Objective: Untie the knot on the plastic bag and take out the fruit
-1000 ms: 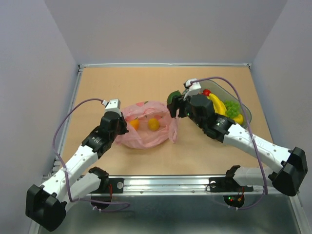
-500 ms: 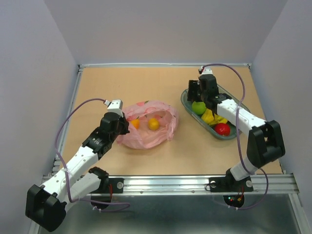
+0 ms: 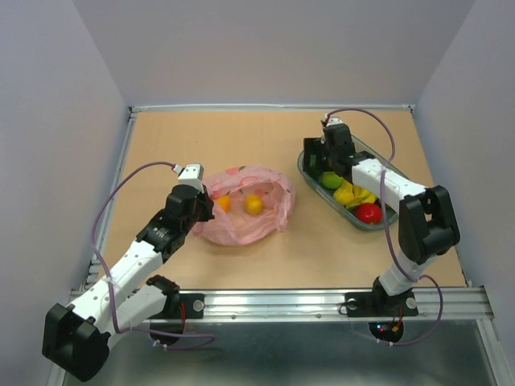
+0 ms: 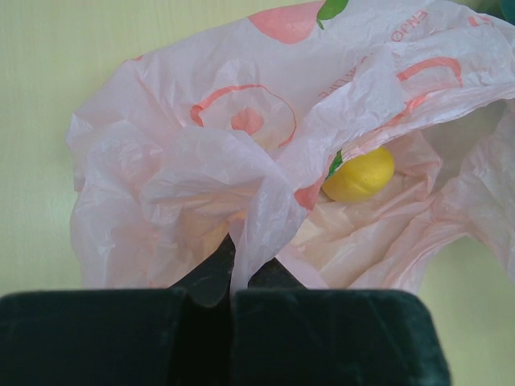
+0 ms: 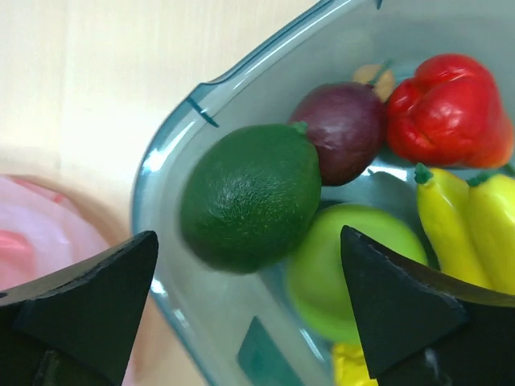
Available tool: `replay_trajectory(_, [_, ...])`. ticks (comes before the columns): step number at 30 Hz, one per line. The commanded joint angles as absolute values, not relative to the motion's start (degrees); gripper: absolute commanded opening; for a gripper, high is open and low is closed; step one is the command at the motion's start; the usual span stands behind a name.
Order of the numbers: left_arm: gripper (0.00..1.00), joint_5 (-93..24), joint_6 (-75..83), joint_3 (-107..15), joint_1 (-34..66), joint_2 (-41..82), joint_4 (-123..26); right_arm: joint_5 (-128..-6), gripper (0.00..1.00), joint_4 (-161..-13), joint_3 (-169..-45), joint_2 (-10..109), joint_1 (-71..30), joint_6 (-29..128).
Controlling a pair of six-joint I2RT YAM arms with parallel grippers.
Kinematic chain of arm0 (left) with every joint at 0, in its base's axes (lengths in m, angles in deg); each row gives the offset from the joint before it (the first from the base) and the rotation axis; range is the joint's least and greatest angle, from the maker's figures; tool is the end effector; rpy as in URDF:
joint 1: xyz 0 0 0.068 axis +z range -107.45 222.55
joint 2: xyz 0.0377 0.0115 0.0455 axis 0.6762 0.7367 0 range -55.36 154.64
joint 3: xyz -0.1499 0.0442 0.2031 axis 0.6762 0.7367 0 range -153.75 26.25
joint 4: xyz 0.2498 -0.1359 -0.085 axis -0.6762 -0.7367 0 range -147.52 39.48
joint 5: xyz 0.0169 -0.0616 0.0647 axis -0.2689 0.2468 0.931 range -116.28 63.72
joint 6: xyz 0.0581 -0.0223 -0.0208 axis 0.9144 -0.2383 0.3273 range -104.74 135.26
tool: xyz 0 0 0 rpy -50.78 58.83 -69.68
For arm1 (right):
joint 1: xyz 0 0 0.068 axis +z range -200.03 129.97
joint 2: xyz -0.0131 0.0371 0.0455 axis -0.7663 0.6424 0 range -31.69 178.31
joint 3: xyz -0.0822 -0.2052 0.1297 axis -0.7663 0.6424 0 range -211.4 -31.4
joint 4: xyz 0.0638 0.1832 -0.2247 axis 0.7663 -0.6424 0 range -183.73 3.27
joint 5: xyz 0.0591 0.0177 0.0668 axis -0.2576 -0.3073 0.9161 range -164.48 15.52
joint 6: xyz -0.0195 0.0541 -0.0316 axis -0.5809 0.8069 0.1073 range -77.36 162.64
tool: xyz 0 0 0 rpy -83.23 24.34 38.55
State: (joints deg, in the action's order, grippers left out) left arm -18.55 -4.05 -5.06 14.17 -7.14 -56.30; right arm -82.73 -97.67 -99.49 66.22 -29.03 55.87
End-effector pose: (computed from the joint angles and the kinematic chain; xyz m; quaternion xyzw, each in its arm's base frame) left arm 0.2309 -0.1168 0.2245 0.0284 0.8309 -0.1722 0.5284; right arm 0.3982 0.1448 0.1880 -0.0315 0.9067 0.0597 0.4164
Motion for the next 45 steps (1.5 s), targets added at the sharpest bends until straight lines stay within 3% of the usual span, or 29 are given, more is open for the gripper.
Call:
replay_trajectory(1, [0.00,-19.16,-3.20,-6.36,14.42,-8.08,-53.95,-81.16,1.00,-99.20,-101.71,58.77,-29.11,53.81])
replay_trajectory(8, [0.00,-19.78,-3.02,-6.45,14.42,-7.11,-53.77,-75.89,1.00,-103.33,-105.48,52.34,-25.43,51.34])
replay_trajectory(18, [0.00,-19.51,-3.02,-6.62,14.60,-6.50,-53.77,-79.65,0.99,-105.01,-112.96,54.09,-0.84,52.30])
replay_trajectory(24, [0.00,-19.16,-3.20,-6.54,14.69,-6.58,-53.95,-82.03,0.96,-104.57,-113.05,60.59,7.35,55.56])
replay_trajectory(28, [0.00,-18.46,-3.46,-6.62,14.69,-6.93,-54.21,-84.04,0.93,-104.39,-111.21,63.49,8.24,58.19])
replay_trajectory(35, [0.00,-18.45,-4.17,-6.80,14.77,-6.67,-54.74,-98.81,0.82,-101.85,-103.91,65.16,7.81,64.35])
replay_trajectory(39, [0.00,-18.98,-4.17,-6.80,14.77,-6.58,-54.48,-99.08,0.74,-100.09,-103.56,67.71,6.32,64.52])
replay_trajectory(45, [0.00,-19.25,-4.25,-6.71,14.77,-6.50,-54.39,-98.74,0.73,-95.79,-104.26,70.35,3.94,63.91])
